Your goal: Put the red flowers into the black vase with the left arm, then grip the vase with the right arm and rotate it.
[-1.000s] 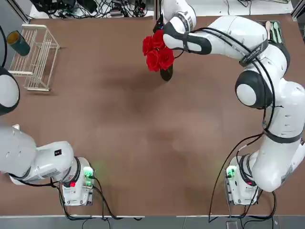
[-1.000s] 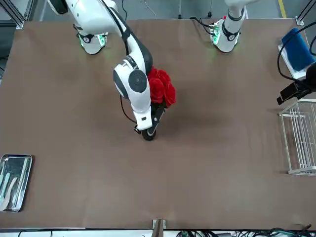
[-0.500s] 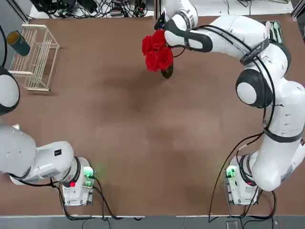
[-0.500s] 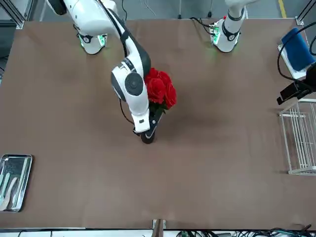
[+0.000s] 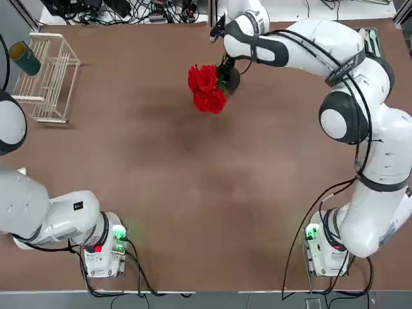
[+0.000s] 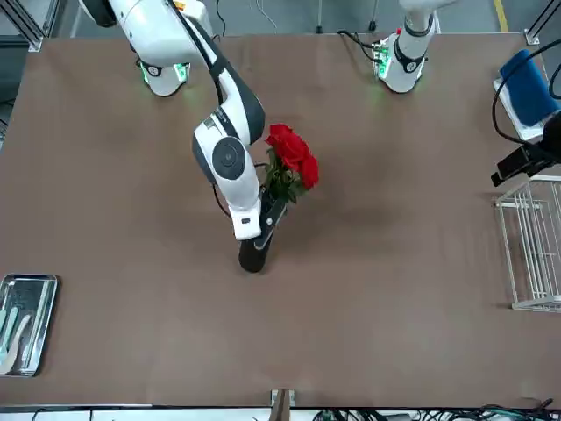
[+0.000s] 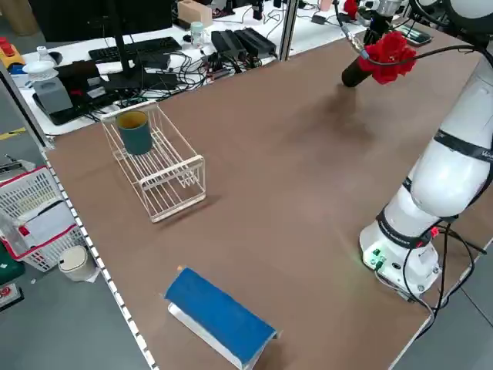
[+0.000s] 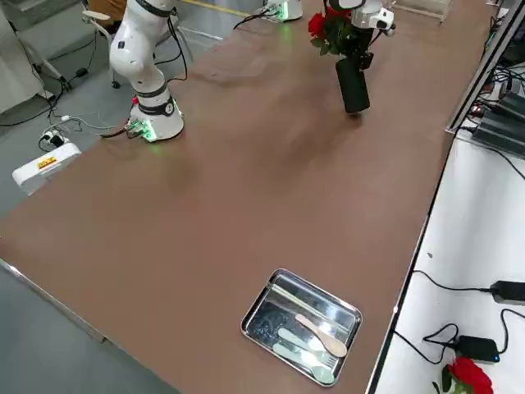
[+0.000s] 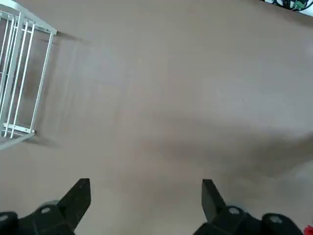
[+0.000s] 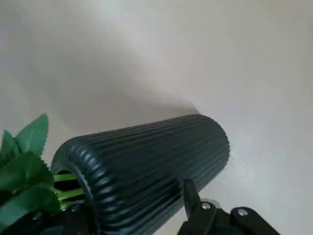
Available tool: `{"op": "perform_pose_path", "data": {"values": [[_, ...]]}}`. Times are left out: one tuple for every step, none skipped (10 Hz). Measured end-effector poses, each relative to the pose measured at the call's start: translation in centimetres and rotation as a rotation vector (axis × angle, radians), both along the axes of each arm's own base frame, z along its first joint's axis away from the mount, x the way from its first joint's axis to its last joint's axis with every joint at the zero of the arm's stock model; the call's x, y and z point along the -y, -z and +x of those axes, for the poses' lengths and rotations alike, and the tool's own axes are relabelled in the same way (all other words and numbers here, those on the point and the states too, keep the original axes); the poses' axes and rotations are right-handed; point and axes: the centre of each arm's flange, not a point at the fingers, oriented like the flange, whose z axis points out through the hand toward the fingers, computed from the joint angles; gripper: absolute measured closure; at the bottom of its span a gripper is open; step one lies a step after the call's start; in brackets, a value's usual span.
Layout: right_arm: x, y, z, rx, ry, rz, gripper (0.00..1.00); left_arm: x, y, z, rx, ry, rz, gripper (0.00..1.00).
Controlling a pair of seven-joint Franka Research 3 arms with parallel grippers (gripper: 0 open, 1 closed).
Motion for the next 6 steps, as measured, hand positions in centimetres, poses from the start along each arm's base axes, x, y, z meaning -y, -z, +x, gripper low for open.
{"op": "perform_pose_path", "data": {"values": [[-0.03,0.01,-0.01,-0.003,0.003,0.005,0.33,0.00,0.00,0.00,0.000,0.000,0.000,0.00],[-0.04,0.01,0.00,-0.005,0.006,0.010,0.33,0.00,0.00,0.00,0.000,0.000,0.000,0.00],[-0.05,0.00,0.02,-0.009,0.010,0.017,0.37,0.00,0.00,0.00,0.000,0.000,0.000,0.00],[-0.08,0.00,0.00,-0.017,0.018,0.028,0.39,0.00,0.00,0.00,0.000,0.000,0.000,0.00],[-0.08,0.00,0.00,-0.023,0.022,0.034,0.44,0.00,0.00,0.00,0.000,0.000,0.000,0.00],[-0.07,-0.02,0.03,-0.022,0.024,0.037,0.58,0.00,0.00,0.00,0.000,0.000,0.000,0.00]]}}
